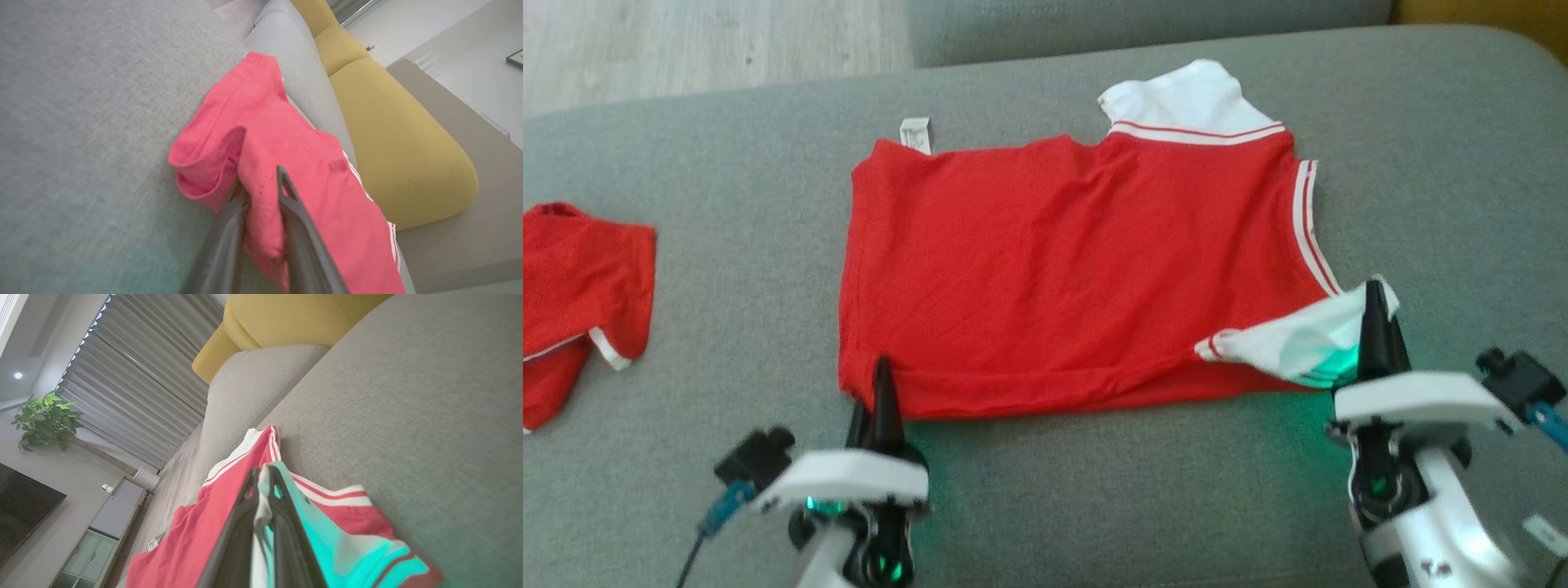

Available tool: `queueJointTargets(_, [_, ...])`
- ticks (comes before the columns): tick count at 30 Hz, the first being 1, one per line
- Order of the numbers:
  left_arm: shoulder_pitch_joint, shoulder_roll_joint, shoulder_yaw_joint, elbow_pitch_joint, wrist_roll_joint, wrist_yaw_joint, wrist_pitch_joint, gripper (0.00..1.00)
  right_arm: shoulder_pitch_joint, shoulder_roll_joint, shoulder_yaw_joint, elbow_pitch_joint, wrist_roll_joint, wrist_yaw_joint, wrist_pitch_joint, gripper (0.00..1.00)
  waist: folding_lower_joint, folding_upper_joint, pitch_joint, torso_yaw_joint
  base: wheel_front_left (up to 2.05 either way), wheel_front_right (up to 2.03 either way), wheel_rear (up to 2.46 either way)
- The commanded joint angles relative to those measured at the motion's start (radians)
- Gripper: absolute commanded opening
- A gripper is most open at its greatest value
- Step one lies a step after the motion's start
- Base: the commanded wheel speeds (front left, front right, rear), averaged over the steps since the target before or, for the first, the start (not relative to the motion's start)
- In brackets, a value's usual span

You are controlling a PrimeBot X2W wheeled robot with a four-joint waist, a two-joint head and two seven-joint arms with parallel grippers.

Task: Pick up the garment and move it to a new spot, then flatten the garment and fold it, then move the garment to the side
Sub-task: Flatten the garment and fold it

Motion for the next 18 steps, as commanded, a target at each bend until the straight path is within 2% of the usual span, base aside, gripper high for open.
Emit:
queueJointTargets(1, [-0.06,0.007,0.023,-0.023,-0.023,0.002,-0.006,0.37,-0.065,0.009,0.024,-0.014,-0.011,-0.001,-0.017,0.0,-0.0002,0.0,0.017,0.002,0.0,0.0,0.0])
queueJointTargets(4, [-0.095,0.007,0.02,-0.021,-0.068,0.002,-0.006,0.36,-0.113,0.011,0.022,0.025,-0.013,-0.001,-0.023,0.0,-0.0002,0.0,0.035,0.004,0.0,0.0,0.0])
queueJointTargets(5, [-0.105,0.007,0.02,-0.02,-0.078,0.002,-0.006,0.42,-0.128,0.011,0.022,0.038,-0.013,-0.001,-0.024,0.0,-0.0002,0.0,0.04,0.005,0.0,0.0,0.0])
queueJointTargets(6, [-0.126,0.007,0.024,-0.015,-0.088,0.002,-0.006,0.91,-0.16,0.012,0.02,0.064,-0.018,-0.001,-0.027,0.0,-0.0002,0.0,0.05,0.009,0.0,0.0,0.0])
queueJointTargets(7, [-0.136,0.007,0.034,-0.012,-0.085,0.002,-0.006,1.0,-0.177,0.012,0.016,0.076,-0.021,-0.001,-0.028,0.37,-0.0002,0.0,0.055,0.011,0.0,0.0,0.0])
queueJointTargets(8, [-0.144,0.007,0.048,-0.013,-0.085,0.002,-0.006,1.0,-0.195,0.012,0.014,0.08,-0.022,-0.001,-0.029,1.0,-0.0002,0.0,0.059,0.013,0.0,0.0,0.0])
queueJointTargets(10, [-0.156,0.007,0.092,-0.022,-0.073,0.002,-0.006,1.0,-0.223,0.013,-0.003,0.072,-0.023,-0.001,-0.03,1.0,-0.0002,0.0,0.066,0.016,0.0,0.0,0.0])
queueJointTargets(13, [-0.158,0.007,0.195,-0.055,0.04,0.002,-0.006,1.0,-0.235,0.014,-0.064,0.028,-0.07,-0.001,-0.031,1.0,-0.0002,0.0,0.072,0.023,0.0,0.0,0.0])
queueJointTargets(15, [-0.142,0.007,0.254,-0.08,0.148,0.002,-0.006,1.0,-0.224,0.014,-0.087,-0.007,-0.152,-0.001,-0.031,1.0,-0.0002,0.0,0.073,0.026,0.0,0.0,0.0])
queueJointTargets(18, [-0.103,0.007,0.317,-0.11,0.305,0.007,-0.006,1.0,-0.18,0.009,-0.099,-0.065,-0.346,-0.001,-0.031,1.0,-0.0002,0.0,0.064,0.03,0.0,0.0,0.0])
